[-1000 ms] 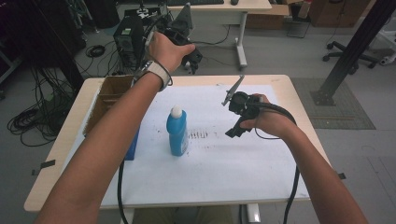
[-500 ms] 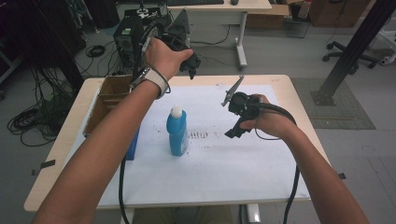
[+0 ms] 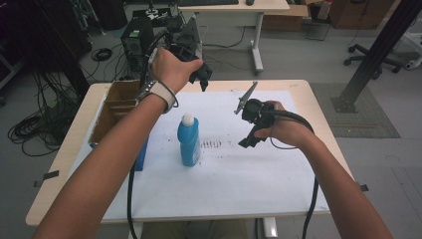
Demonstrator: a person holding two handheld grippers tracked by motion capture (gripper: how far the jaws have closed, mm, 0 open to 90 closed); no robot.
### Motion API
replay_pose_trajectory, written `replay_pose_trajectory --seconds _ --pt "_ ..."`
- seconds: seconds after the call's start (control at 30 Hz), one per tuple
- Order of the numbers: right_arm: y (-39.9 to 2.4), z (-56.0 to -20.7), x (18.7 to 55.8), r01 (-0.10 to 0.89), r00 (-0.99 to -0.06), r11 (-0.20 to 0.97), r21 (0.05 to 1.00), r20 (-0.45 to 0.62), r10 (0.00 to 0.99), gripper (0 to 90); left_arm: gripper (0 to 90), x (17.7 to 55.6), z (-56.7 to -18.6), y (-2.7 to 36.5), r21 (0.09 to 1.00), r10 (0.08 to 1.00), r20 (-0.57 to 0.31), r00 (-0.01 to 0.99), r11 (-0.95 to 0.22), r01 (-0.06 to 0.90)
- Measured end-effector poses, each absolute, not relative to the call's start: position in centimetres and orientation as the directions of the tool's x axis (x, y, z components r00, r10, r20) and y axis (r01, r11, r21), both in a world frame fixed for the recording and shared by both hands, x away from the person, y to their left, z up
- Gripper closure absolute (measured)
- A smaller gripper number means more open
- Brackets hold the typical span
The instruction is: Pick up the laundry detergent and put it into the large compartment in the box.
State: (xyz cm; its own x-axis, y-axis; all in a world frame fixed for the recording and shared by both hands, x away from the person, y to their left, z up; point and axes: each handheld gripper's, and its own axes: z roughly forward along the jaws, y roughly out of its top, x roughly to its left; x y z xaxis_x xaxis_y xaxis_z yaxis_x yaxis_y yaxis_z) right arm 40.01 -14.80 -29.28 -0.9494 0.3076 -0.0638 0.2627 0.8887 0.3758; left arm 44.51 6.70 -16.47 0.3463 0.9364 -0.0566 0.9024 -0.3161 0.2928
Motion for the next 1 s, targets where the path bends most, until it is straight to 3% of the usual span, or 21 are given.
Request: replay_pose_trajectory --seconds 1.0 --pt "-14.3 -29.7 39.7 0.251 -0.954 0.891 0.377 -0.061 0.295 7.4 8.1 42.3 -19.4 7.2 0.244 0.941 -0.092 0.325 -0.295 0.924"
